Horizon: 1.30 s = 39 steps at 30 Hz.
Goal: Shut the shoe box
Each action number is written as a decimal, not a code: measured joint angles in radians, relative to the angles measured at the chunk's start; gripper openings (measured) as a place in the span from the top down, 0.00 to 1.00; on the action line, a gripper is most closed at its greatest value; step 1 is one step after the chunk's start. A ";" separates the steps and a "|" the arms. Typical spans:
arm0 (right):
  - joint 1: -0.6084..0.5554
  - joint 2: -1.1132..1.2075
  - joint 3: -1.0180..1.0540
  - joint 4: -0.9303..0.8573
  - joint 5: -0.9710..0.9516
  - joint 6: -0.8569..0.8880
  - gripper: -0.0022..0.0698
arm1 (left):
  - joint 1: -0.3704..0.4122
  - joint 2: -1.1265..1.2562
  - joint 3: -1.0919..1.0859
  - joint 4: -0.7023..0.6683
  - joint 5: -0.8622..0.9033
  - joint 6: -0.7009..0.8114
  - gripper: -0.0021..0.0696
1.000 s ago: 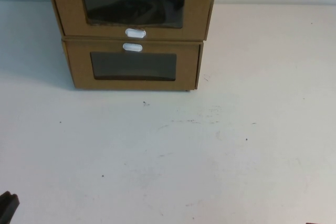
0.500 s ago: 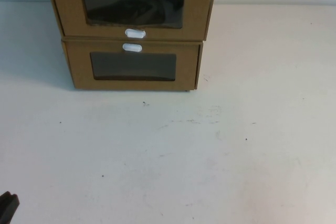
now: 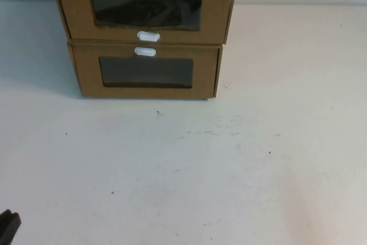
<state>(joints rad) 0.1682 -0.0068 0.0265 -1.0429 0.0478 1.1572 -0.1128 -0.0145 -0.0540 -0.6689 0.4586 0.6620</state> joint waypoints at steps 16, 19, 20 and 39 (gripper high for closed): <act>0.004 -0.002 0.000 0.265 -0.001 -0.188 0.99 | 0.000 0.000 0.000 0.000 0.000 -0.001 0.97; 0.004 -0.002 0.000 0.707 0.069 -0.686 0.99 | 0.000 0.000 0.000 0.000 0.000 -0.001 0.97; 0.004 -0.002 0.000 0.870 0.098 -0.870 0.99 | 0.000 0.000 0.000 0.000 0.000 -0.001 0.97; 0.004 -0.002 0.001 1.195 0.300 -1.183 0.99 | 0.000 0.000 0.000 0.000 0.000 -0.001 0.97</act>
<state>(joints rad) 0.1720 -0.0084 0.0278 0.1520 0.3473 -0.0263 -0.1128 -0.0145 -0.0540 -0.6689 0.4586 0.6605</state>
